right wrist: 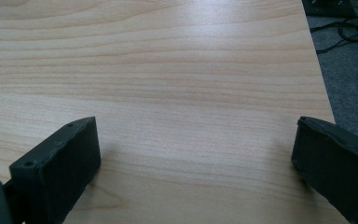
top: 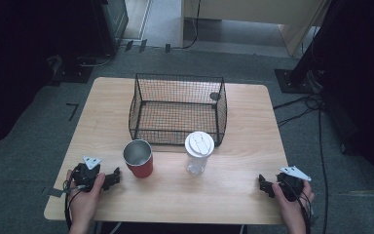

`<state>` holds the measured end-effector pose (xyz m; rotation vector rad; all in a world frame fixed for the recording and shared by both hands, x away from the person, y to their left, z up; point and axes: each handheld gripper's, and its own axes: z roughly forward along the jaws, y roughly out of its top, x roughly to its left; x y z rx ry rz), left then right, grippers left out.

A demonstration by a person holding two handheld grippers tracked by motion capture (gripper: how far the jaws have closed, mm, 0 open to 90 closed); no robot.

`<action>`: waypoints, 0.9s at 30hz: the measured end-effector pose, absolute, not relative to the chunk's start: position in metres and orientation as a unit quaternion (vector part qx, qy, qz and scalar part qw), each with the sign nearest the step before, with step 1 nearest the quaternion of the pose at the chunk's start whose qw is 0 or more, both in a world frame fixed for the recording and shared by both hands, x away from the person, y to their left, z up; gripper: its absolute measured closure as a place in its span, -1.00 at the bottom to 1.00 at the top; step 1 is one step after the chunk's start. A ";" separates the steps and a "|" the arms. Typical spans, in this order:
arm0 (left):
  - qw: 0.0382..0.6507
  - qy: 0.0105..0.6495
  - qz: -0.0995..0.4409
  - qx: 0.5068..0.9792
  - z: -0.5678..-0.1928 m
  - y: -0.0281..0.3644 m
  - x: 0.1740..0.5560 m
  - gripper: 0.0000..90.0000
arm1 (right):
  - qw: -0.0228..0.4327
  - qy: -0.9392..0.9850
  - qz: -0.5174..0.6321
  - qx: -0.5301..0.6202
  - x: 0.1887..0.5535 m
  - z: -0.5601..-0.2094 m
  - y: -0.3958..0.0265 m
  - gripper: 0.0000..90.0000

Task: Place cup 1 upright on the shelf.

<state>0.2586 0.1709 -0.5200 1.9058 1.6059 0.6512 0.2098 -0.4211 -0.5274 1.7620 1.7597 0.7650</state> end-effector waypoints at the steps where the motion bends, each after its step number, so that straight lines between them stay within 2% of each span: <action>1: 0.280 0.593 0.241 0.715 -0.520 0.172 0.258 -1.00 | 0.265 0.651 0.283 0.653 0.210 -0.527 -0.421 -0.99; 5: 0.280 0.593 0.238 0.717 -0.519 0.175 0.255 -1.00 | 0.268 0.642 0.278 0.663 0.210 -0.528 -0.420 -1.00; 15: 0.331 0.586 0.235 0.701 -0.502 0.177 0.242 -1.00 | 0.268 0.641 0.278 0.663 0.210 -0.528 -0.419 -1.00; 27: 0.390 0.536 0.236 0.710 -0.470 0.162 0.216 -1.00 | 0.268 0.641 0.278 0.663 0.210 -0.528 -0.419 -1.00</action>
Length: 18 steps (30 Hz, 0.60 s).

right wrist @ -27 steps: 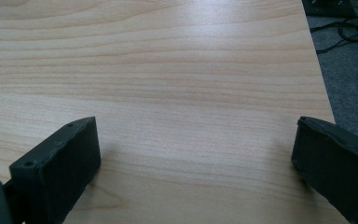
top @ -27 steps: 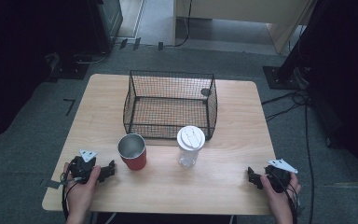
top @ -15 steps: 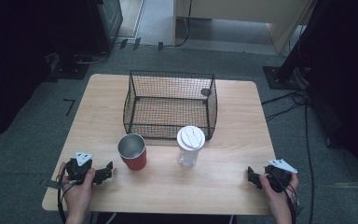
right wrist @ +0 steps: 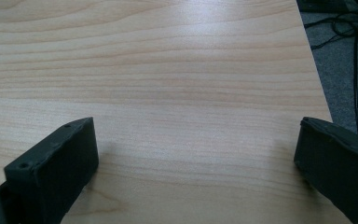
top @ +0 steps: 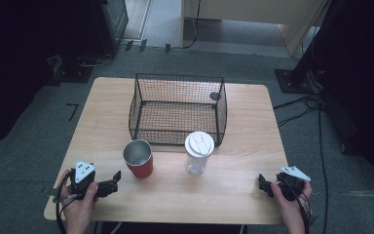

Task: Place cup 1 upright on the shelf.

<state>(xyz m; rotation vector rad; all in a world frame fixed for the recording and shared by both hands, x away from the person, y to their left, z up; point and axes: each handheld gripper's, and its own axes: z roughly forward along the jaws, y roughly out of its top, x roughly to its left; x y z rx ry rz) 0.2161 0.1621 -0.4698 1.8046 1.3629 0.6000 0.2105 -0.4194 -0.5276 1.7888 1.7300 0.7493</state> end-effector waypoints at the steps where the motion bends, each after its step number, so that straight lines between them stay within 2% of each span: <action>1: 0.393 0.533 0.235 0.711 -0.468 0.160 0.214 -1.00 | 0.268 0.641 0.278 0.663 0.210 -0.528 -0.419 -1.00; 18: 0.414 0.485 0.212 0.740 -0.461 0.114 0.221 -1.00 | 0.268 0.641 0.278 0.663 0.210 -0.528 -0.419 -1.00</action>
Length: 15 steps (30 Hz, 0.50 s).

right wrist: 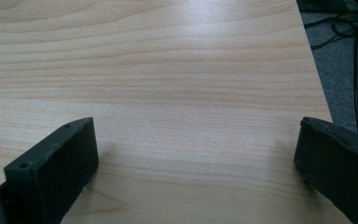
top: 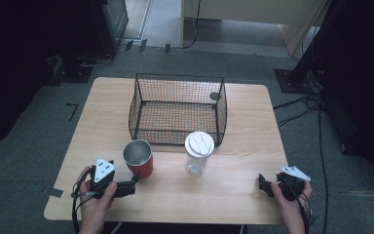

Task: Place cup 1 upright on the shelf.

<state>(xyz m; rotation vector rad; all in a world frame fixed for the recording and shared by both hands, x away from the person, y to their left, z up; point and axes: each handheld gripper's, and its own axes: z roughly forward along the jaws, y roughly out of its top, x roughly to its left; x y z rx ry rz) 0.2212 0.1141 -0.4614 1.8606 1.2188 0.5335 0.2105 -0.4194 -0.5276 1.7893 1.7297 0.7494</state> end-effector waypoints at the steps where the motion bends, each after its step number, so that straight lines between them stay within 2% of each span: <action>1: 0.415 0.484 0.212 0.741 -0.461 0.112 0.223 -1.00 | 0.268 0.641 0.278 0.663 0.210 -0.528 -0.419 -1.00; 15: 0.410 0.477 0.218 0.746 -0.461 0.081 0.240 -1.00 | 0.268 0.641 0.278 0.663 0.210 -0.528 -0.419 -1.00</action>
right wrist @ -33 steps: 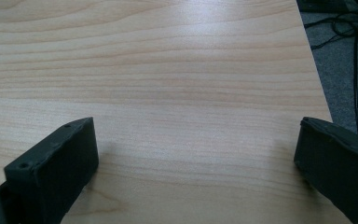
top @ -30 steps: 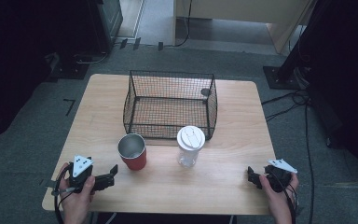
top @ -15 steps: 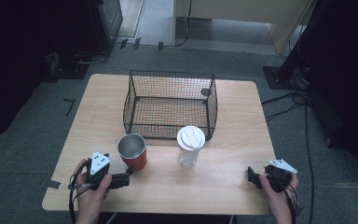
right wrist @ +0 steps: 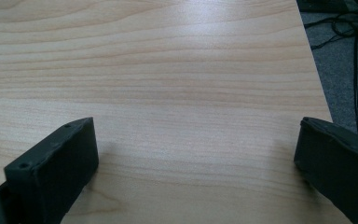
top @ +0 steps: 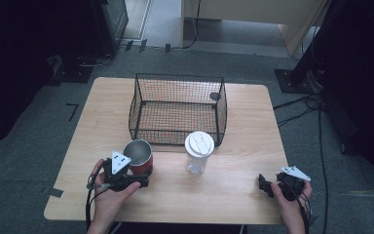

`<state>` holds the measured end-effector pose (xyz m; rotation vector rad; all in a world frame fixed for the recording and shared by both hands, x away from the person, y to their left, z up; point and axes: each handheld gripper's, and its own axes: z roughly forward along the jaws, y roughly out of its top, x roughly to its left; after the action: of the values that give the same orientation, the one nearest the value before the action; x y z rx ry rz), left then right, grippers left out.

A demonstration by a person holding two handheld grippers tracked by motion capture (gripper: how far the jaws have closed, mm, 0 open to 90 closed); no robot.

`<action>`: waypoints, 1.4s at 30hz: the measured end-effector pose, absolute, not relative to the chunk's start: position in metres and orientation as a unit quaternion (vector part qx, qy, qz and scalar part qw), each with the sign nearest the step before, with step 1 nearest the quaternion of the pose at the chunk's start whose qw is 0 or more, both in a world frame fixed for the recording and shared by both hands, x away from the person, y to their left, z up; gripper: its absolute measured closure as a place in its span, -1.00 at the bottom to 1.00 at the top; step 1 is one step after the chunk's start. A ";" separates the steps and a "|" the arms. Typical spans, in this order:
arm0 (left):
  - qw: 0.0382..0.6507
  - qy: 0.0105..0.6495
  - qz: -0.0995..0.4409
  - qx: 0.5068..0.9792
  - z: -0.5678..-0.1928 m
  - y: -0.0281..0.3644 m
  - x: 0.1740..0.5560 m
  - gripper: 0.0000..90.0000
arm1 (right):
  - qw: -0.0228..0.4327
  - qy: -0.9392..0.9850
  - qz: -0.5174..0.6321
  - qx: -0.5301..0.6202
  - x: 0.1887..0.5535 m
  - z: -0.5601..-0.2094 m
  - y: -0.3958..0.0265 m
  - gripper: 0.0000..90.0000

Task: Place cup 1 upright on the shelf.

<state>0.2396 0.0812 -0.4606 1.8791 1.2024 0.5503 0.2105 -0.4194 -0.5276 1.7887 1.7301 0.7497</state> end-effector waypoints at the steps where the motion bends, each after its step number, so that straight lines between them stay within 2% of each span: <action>1: 0.409 0.479 0.220 0.745 -0.461 0.080 0.241 -1.00 | 0.268 0.641 0.278 0.663 0.210 -0.528 -0.419 -1.00; 14: 0.387 0.484 0.246 0.745 -0.469 0.067 0.254 -0.92 | 0.268 0.641 0.278 0.663 0.211 -0.528 -0.419 -1.00; 19: 0.392 0.486 0.261 0.736 -0.470 0.066 0.256 -0.83 | 0.268 0.641 0.278 0.663 0.211 -0.528 -0.419 -1.00; 26: 0.400 0.482 0.275 0.729 -0.472 0.065 0.256 -0.81 | 0.268 0.641 0.278 0.663 0.211 -0.528 -0.419 -1.00; 42: 0.469 0.456 0.317 0.687 -0.448 0.064 0.249 -0.81 | 0.268 0.641 0.278 0.663 0.211 -0.528 -0.419 -1.00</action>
<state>0.2493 0.0643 -0.4483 1.6842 1.1180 0.7768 0.2105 -0.4194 -0.5276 1.7888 1.7300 0.7502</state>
